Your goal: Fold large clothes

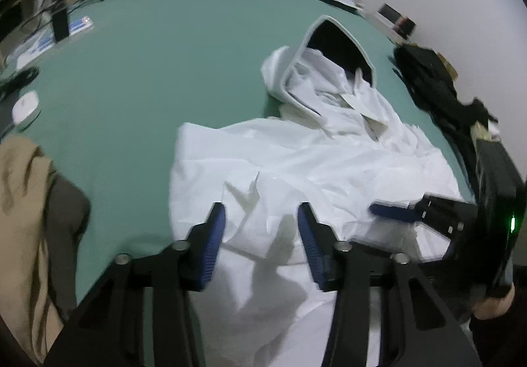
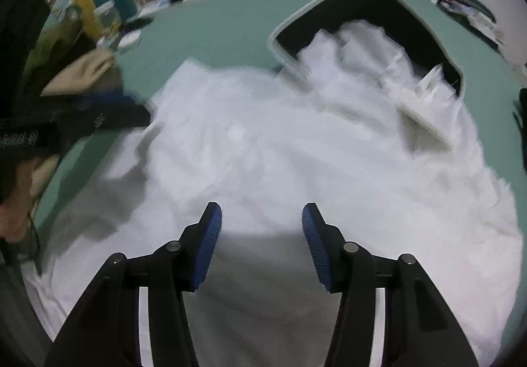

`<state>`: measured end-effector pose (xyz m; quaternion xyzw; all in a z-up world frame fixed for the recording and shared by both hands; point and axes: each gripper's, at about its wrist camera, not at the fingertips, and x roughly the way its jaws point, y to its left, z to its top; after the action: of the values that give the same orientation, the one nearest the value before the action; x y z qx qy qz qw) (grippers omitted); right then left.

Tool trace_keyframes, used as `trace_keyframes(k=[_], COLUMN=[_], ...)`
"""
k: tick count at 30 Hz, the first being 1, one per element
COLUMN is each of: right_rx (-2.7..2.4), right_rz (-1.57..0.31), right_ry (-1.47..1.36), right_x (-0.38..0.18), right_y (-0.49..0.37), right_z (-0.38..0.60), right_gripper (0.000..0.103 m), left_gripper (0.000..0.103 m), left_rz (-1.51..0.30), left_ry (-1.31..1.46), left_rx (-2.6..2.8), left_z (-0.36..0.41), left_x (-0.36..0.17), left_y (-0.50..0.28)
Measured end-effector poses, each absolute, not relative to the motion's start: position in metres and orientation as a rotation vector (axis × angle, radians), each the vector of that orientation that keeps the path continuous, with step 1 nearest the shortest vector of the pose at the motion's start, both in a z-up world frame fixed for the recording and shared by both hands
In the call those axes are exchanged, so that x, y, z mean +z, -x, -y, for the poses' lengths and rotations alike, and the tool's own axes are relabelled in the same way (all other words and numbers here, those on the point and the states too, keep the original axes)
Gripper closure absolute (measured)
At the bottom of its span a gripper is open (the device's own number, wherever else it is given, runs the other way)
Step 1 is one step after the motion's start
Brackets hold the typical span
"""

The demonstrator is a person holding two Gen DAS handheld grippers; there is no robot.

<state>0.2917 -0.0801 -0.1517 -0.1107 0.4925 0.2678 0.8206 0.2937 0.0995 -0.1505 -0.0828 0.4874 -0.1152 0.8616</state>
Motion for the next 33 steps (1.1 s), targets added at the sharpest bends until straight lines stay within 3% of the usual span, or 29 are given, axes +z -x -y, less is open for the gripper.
trace_keyframes(k=[3, 6, 9, 15, 21, 23, 24, 26, 32, 33], right_rx=[0.591, 0.598, 0.609, 0.443, 0.189, 0.137, 0.125, 0.122, 0.225, 0.236], right_rz=[-1.059, -1.071, -1.082, -0.912, -0.956, -0.979, -0.994, -1.015, -1.102, -1.075], right_ry=[0.223, 0.197, 0.173, 0.24, 0.193, 0.16, 0.147, 0.132, 0.08, 0.092], right_x=[-0.16, -0.159, -0.155, -0.111, -0.105, -0.111, -0.117, -0.127, -0.161, -0.159], right_y=[-0.27, -0.26, -0.247, -0.253, -0.322, -0.344, -0.354, -0.368, -0.396, -0.395], right_z=[0.078, 0.082, 0.091, 0.166, 0.278, 0.309, 0.322, 0.335, 0.342, 0.341], right_gripper=[0.048, 0.042, 0.042, 0.042, 0.042, 0.042, 0.042, 0.042, 0.042, 0.046], left_gripper=[0.093, 0.1, 0.101, 0.101, 0.099, 0.087, 0.072, 0.059, 0.06, 0.074], left_rz=[-1.045, -1.05, -1.031, -1.014, -1.027, -1.007, -1.003, -1.014, -1.123, -1.101], left_ry=[0.14, 0.096, 0.078, 0.074, 0.139, 0.15, 0.156, 0.164, 0.055, 0.053], left_rx=[-0.261, -0.25, -0.241, -0.208, -0.232, -0.235, -0.237, -0.24, -0.212, -0.214], left_z=[-0.088, -0.083, -0.086, -0.099, -0.104, -0.1, -0.098, -0.091, -0.073, -0.072], left_x=[-0.159, -0.166, -0.163, -0.148, -0.134, -0.129, -0.128, -0.131, -0.18, -0.181], left_y=[-0.289, -0.28, -0.271, -0.257, -0.263, -0.271, -0.276, -0.286, -0.297, -0.296])
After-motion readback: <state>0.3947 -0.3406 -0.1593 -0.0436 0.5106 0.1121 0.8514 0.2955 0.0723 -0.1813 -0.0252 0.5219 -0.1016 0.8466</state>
